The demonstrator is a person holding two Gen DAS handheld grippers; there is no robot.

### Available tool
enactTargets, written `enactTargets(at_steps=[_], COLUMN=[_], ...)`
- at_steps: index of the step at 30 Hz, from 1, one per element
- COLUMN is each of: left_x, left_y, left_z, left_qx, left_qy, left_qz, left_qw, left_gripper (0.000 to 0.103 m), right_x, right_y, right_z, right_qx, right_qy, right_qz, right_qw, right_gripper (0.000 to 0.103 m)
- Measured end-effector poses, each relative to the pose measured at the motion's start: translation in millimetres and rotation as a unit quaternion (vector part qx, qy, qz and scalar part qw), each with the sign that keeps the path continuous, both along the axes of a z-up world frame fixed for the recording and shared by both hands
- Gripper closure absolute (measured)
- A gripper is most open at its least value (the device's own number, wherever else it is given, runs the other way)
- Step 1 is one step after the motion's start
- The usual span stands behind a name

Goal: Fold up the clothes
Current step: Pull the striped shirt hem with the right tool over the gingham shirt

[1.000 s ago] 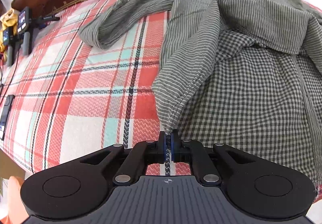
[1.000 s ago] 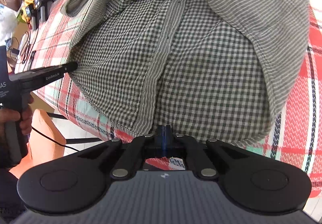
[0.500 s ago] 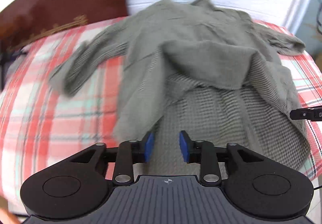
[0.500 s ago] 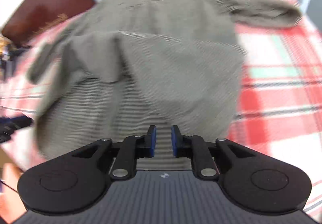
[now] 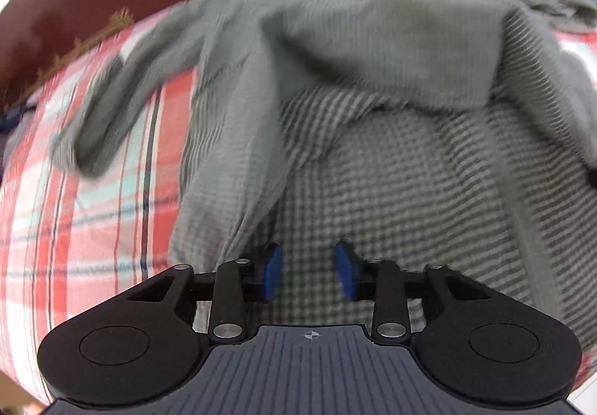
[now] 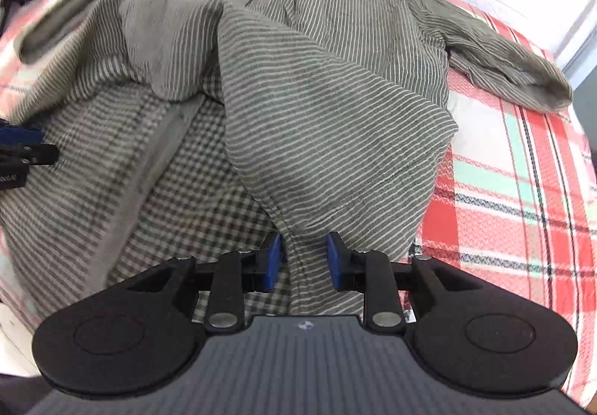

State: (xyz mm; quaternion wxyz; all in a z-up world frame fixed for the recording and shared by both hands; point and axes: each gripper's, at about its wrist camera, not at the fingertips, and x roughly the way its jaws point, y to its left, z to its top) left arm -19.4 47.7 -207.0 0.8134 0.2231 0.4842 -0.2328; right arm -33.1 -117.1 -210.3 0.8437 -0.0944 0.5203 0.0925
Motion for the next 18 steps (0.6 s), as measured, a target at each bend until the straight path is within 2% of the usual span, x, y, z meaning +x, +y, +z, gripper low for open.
enactTargets(at_steps=[1,9,13,15,18], left_x=[1.4,2.8,2.3,3.1,3.1], left_y=[3.9,4.8,2.9,2.1,1.3], left_z=[-1.5,-2.4,-0.1,0.7,1.3], left_qx=[-0.005,-0.002,-0.003,-0.001,0.001], left_qy=[0.000,-0.003,-0.001,-0.001,-0.001], left_qz=[0.006,0.008,0.007,0.004,0.000], left_qw=[1.0000,1.0000,1.0000,1.0000,1.0000], left_gripper=[0.046,0.045,0.045,0.045,0.045], right_x=[0.0,-31.4,-49.7,-57.1,-67.1], right_y=[-3.1,-53.5,-80.1,-92.5,-106.0], right_z=[2.1,42.0,41.4,34.7,22.6], right_qx=[0.006,0.042,0.053,0.059,0.057], right_qy=[0.000,-0.036,-0.030,-0.019,-0.002], right_qz=[-0.008,-0.104,-0.162,-0.191,-0.230], right_qw=[1.000,0.993,0.985,0.980,0.972], right_gripper=[0.098,0.098,0.098,0.102,0.102])
